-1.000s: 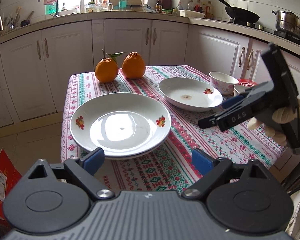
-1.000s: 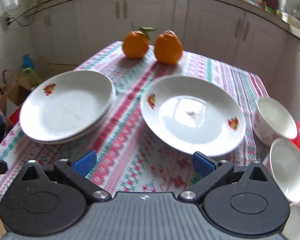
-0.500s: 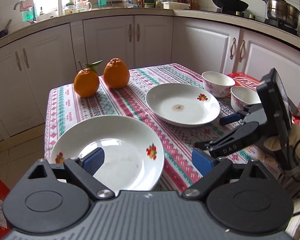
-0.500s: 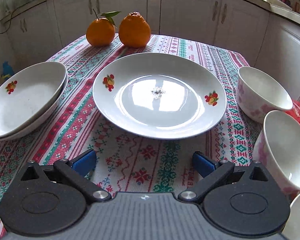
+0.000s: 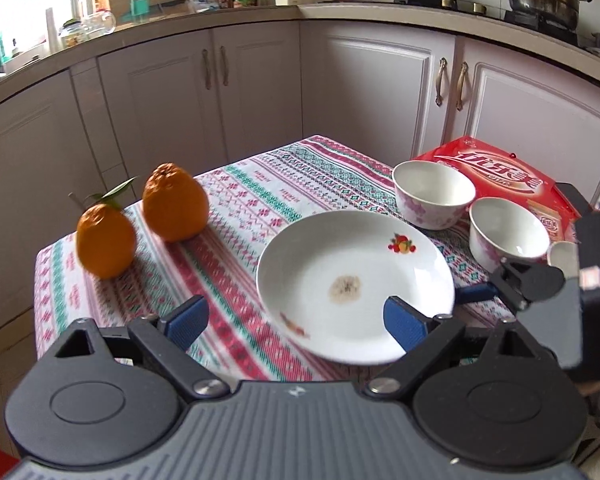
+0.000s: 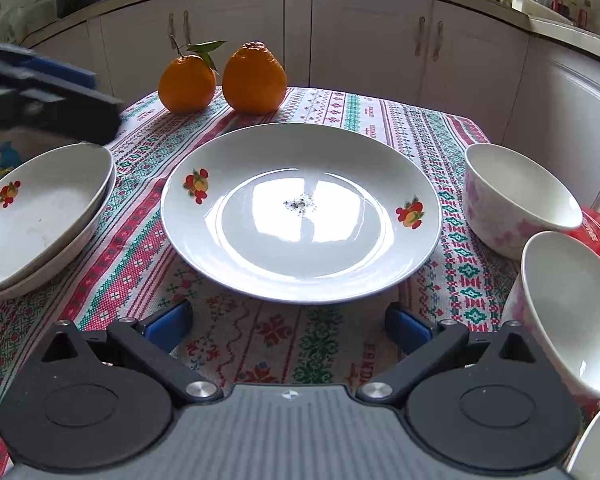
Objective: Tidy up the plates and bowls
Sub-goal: 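Move the left tool to the stained white plate rim and close it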
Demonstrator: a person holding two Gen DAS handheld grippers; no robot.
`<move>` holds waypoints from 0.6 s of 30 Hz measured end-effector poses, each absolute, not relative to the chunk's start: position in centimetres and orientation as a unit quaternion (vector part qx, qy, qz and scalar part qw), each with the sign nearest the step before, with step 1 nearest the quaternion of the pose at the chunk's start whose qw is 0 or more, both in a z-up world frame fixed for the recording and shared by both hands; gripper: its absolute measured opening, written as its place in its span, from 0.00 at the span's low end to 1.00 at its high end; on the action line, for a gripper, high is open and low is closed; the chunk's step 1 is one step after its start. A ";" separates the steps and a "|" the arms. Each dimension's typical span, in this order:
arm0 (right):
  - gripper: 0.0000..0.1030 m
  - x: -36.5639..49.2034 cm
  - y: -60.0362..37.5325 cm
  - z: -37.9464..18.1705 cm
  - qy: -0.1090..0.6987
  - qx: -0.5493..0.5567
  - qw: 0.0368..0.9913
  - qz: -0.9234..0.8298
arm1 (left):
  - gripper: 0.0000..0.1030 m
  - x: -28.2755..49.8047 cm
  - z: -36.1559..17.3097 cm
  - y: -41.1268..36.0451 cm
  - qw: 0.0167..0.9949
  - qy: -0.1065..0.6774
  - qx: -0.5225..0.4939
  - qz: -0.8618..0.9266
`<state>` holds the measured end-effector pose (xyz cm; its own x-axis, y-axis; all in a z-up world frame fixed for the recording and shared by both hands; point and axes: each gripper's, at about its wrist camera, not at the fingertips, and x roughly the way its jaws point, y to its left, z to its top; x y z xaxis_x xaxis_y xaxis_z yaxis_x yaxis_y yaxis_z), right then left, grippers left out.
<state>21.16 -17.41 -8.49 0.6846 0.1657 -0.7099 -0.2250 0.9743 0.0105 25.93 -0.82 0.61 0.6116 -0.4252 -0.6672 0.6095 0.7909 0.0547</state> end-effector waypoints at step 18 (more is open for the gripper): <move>0.90 21.7 -17.8 -8.3 0.378 -0.044 0.920 0.100 | 0.78 36.8 -3.9 -7.5 0.827 0.410 0.180 -0.339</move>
